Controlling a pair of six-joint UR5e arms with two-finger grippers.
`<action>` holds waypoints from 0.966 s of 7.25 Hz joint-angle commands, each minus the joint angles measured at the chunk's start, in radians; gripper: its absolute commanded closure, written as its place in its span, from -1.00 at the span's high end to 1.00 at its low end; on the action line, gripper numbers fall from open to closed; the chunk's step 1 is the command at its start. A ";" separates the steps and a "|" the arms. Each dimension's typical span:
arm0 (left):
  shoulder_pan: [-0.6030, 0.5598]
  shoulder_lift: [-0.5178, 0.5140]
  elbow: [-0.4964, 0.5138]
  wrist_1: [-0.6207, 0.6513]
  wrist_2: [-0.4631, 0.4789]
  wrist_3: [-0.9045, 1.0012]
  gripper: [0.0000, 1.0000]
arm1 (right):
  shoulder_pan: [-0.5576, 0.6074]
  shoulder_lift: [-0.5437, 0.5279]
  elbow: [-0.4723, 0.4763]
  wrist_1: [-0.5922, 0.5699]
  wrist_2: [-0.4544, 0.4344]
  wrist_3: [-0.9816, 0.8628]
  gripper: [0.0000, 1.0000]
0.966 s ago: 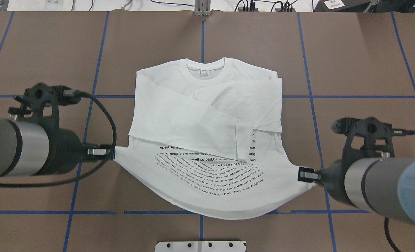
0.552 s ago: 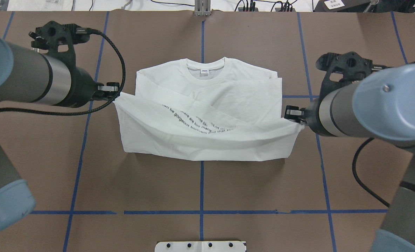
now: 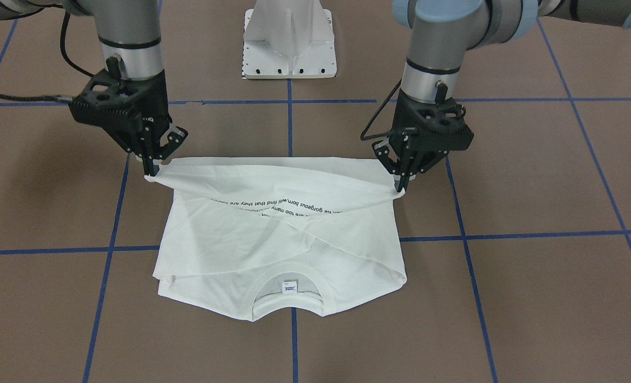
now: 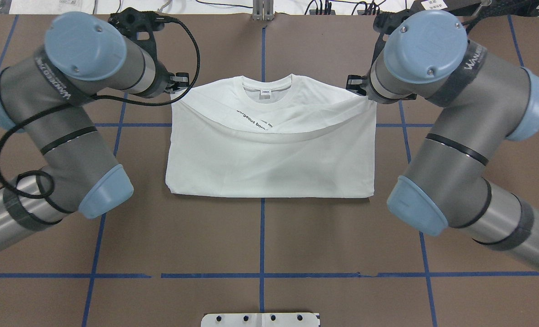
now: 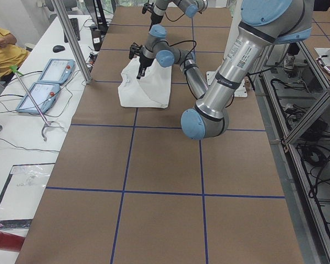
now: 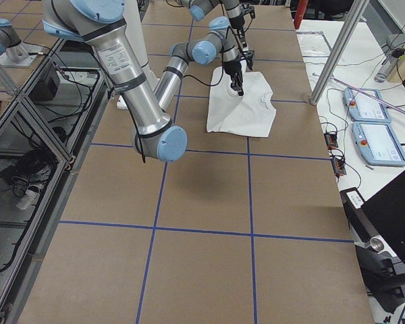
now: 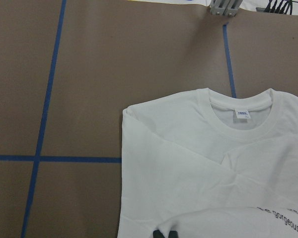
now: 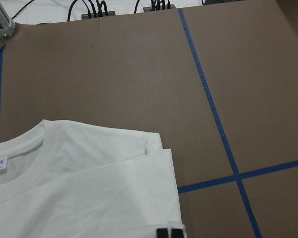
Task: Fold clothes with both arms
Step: 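Release the hem and raise both grippers above the folded shirt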
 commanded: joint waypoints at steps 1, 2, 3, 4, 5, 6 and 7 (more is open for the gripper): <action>0.002 -0.080 0.273 -0.162 0.040 0.001 -1.00 | 0.028 0.045 -0.227 0.150 -0.001 -0.066 -1.00; 0.002 -0.082 0.341 -0.236 0.040 0.012 -1.00 | 0.027 0.049 -0.293 0.199 -0.003 -0.070 -1.00; 0.001 -0.081 0.360 -0.270 0.038 0.067 -1.00 | 0.027 0.049 -0.338 0.217 -0.001 -0.103 -1.00; 0.002 -0.076 0.360 -0.270 0.038 0.069 -1.00 | 0.027 0.049 -0.351 0.222 -0.001 -0.128 -1.00; 0.002 -0.070 0.360 -0.270 0.038 0.070 -1.00 | 0.027 0.049 -0.355 0.222 -0.001 -0.129 -1.00; 0.001 -0.058 0.351 -0.275 0.031 0.092 0.82 | 0.027 0.050 -0.355 0.224 0.000 -0.128 0.80; -0.004 -0.009 0.265 -0.336 0.008 0.178 1.00 | 0.031 0.058 -0.343 0.225 0.020 -0.149 1.00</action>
